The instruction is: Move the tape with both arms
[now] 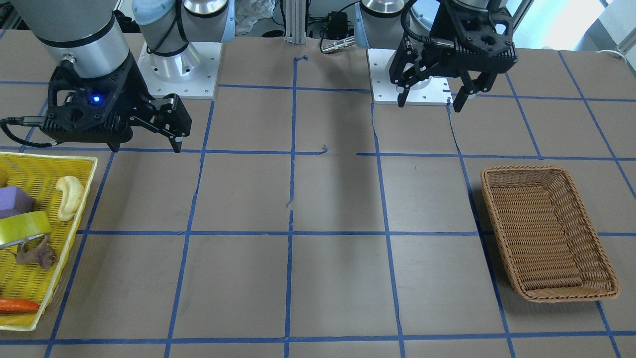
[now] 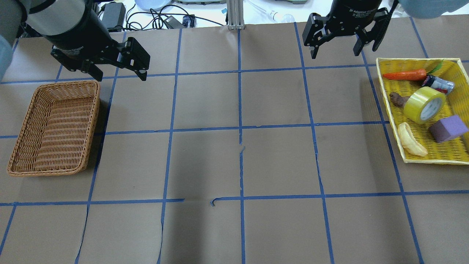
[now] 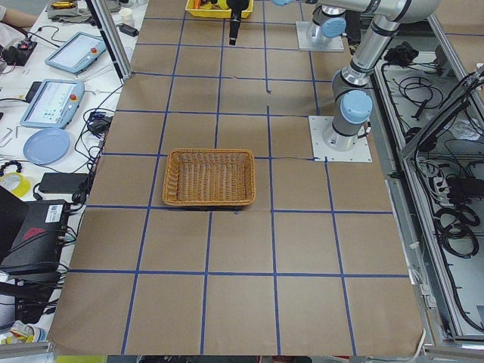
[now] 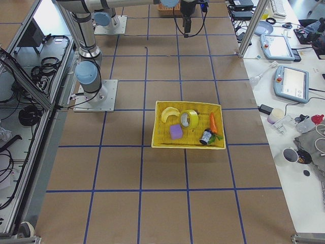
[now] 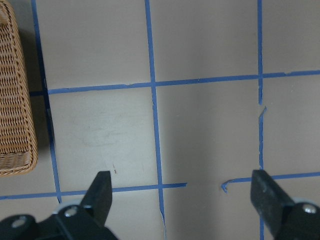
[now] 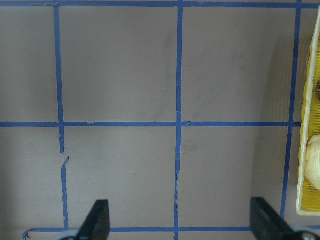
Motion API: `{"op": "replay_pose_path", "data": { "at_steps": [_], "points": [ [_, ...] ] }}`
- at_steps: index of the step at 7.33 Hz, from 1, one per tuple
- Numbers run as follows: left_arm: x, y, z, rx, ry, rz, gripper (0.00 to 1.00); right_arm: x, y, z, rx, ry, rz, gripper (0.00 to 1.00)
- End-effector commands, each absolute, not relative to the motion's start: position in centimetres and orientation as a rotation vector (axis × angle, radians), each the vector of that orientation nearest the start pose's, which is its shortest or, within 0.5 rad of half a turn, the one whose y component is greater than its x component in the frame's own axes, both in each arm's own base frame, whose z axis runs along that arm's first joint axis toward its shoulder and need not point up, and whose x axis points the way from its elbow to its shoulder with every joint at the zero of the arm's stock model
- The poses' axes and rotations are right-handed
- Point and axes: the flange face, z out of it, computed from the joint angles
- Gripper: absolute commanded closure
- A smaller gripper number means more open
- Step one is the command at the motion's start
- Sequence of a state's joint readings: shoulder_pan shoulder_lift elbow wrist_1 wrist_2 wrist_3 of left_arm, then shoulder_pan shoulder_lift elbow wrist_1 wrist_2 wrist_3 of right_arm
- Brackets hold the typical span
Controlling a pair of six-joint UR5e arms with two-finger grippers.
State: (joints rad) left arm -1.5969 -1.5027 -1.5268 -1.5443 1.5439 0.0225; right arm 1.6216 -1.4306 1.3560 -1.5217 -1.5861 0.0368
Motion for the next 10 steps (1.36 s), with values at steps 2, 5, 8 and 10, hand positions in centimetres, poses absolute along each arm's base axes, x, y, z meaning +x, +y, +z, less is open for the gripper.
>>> {"op": "replay_pose_path", "data": {
  "at_steps": [2, 5, 8, 10],
  "points": [
    [-14.7, -50.2, 54.9, 0.106, 3.164, -0.227, 0.00, 15.9, -54.4, 51.7, -0.021, 3.165, -0.043, 0.00],
    [-14.8, -50.3, 54.3, 0.098, 3.159, -0.219, 0.00, 15.7, -54.6, 51.7, -0.028, 3.167, -0.055, 0.00],
    [-14.9, -50.1, 54.1, 0.095, 3.162, -0.212, 0.00, 15.9, -54.5, 51.7, -0.026, 3.167, -0.053, 0.00],
    [-14.9, -50.2, 54.0, 0.091, 3.164, -0.209, 0.00, 16.0, -54.6, 51.5, -0.026, 3.166, -0.048, 0.00]
  ]
}}
